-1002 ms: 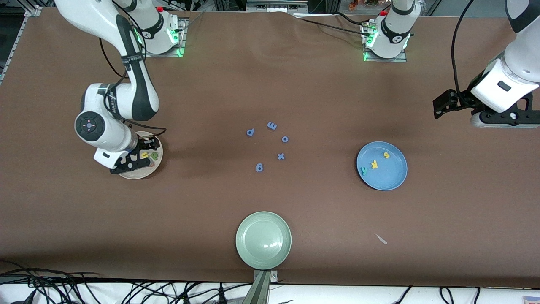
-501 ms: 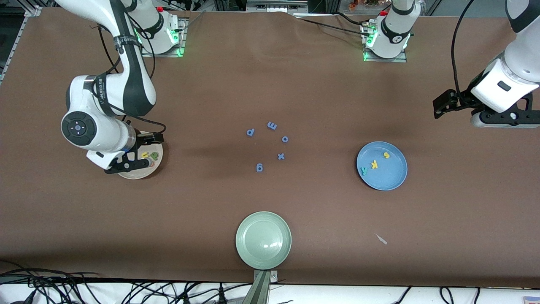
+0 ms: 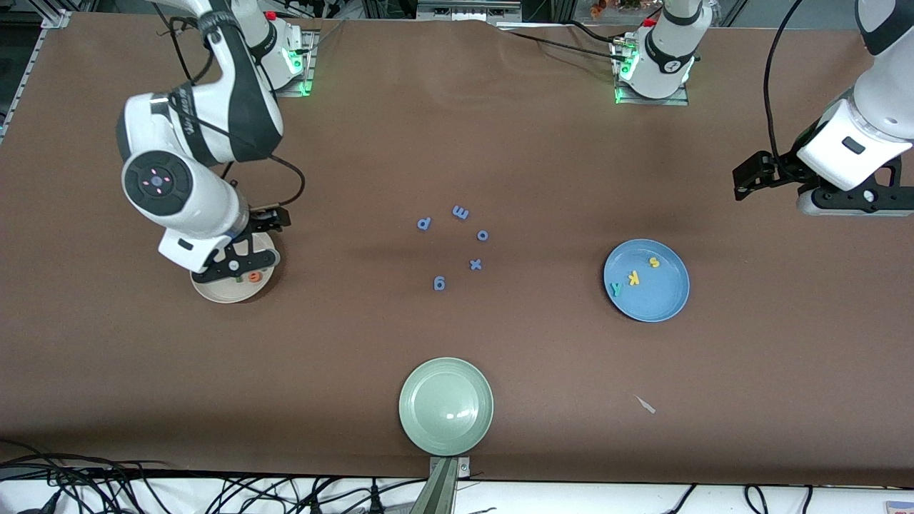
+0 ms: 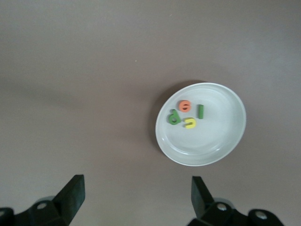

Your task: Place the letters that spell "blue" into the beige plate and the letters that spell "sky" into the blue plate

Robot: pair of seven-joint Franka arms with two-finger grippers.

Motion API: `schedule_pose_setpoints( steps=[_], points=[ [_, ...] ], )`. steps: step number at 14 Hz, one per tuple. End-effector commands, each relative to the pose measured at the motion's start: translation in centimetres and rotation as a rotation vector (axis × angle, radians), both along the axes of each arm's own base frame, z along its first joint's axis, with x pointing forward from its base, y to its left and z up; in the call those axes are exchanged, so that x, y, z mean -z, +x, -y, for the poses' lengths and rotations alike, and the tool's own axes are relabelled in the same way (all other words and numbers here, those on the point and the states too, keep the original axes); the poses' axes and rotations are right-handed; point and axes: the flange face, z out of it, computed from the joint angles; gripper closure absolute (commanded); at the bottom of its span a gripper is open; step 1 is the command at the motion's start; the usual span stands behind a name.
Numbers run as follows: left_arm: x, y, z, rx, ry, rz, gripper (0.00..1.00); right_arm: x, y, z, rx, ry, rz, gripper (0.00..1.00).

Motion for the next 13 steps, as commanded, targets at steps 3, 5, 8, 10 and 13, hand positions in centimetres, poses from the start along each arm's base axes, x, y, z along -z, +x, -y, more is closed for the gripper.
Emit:
schedule_pose_setpoints(
  steps=[3,5,8,10,13],
  points=[
    [-0.7,-0.3,0.1,0.015,-0.024,0.004,0.00,-9.6,-3.6,7.6,0.090,0.070,0.126,0.00],
    [-0.7,-0.3,0.2,0.015,-0.024,0.004,0.00,-12.1,-4.2,10.6,0.139,0.088,0.166,0.00],
    [-0.7,-0.3,0.2,0.015,-0.024,0.004,0.00,-14.1,-5.5,13.0,0.184,0.099,0.162,0.00],
    [-0.7,-0.3,0.4,0.010,-0.024,0.005,0.00,-14.2,-5.6,13.4,0.190,0.098,0.157,0.00],
    [-0.7,-0.3,0.4,0.010,-0.024,0.005,0.00,-13.9,-5.1,13.6,0.210,0.102,0.160,0.00]
  ],
)
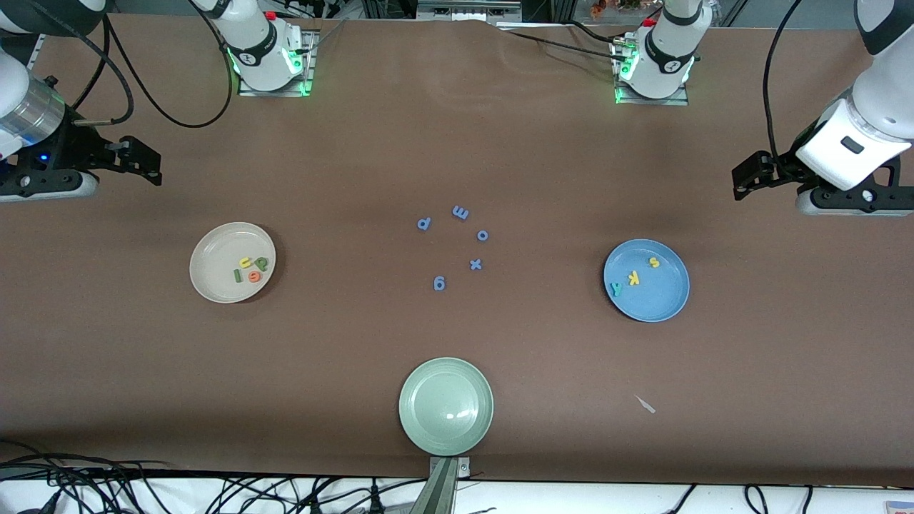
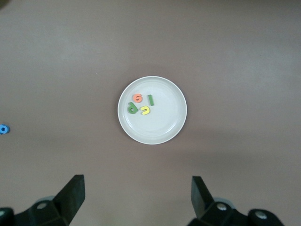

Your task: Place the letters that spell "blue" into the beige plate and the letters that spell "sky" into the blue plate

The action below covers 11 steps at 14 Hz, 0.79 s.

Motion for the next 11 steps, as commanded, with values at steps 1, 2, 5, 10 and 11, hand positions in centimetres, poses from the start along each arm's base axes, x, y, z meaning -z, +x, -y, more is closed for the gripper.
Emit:
schedule_pose_setpoints(
  steps=[1,2,5,10,11],
  points=[
    [-0.72,-0.32,0.21,0.007,-0.024,0.004,0.00,0.04,-0.17,0.22,0.019,0.018,-0.002,0.00],
    [-0.72,-0.32,0.21,0.007,-0.024,0.004,0.00,0.51,0.09,0.04,0.016,0.015,-0.007,0.00],
    [-0.72,-0.32,0.21,0.007,-0.024,0.004,0.00,0.60,0.11,-0.15,0.013,0.017,-0.009,0.00],
    [-0.72,-0.32,0.21,0.010,-0.024,0.004,0.00,0.39,0.27,-0.08,0.015,0.017,-0.002,0.00],
    [-0.72,-0.32,0.21,0.012,-0.024,0.004,0.00,0.39,0.28,0.01,0.018,0.017,-0.002,0.00]
  ],
)
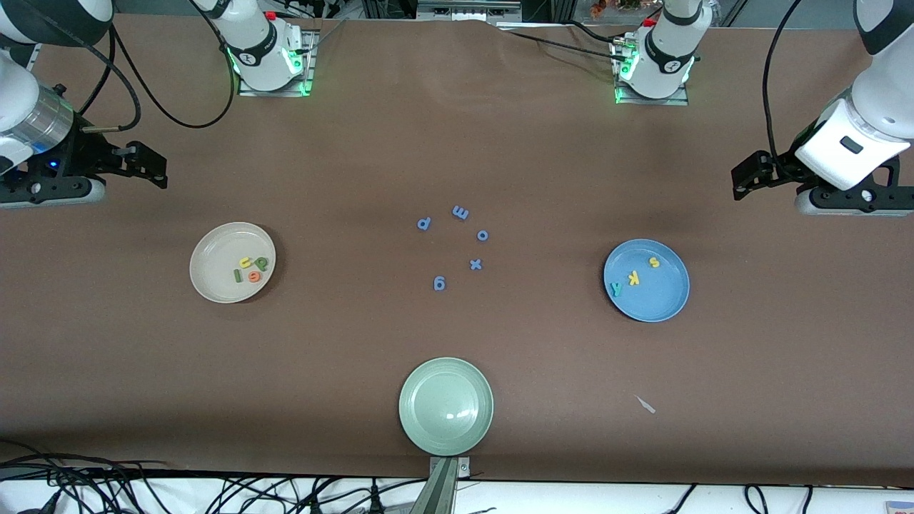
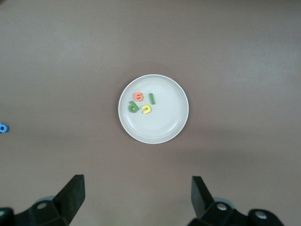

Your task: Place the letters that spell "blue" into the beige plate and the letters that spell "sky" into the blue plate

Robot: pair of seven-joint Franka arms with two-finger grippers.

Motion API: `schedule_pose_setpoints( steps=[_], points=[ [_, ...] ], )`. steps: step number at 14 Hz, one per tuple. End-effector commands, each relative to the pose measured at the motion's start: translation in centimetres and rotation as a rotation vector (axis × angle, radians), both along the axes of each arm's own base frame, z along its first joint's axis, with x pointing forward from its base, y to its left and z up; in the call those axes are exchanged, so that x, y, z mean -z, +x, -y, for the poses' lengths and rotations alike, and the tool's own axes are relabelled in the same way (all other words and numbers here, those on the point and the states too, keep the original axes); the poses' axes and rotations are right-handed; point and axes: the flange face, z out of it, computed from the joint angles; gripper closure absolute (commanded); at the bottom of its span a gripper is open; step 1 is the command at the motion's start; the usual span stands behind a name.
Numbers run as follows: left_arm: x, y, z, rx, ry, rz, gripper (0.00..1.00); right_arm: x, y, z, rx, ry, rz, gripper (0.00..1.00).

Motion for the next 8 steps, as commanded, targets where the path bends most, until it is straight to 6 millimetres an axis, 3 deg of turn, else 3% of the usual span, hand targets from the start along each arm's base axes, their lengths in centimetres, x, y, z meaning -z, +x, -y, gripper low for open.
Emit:
schedule_pose_setpoints(
  steps=[1,8],
  points=[
    [-0.72,-0.32,0.18,0.011,-0.024,0.004,0.00,-0.23,0.06,0.35,0.021,0.016,0.007,0.00],
    [-0.70,-0.34,0.18,0.011,-0.024,0.002,0.00,-0.05,0.12,0.35,0.024,0.023,0.002,0.00]
  ],
)
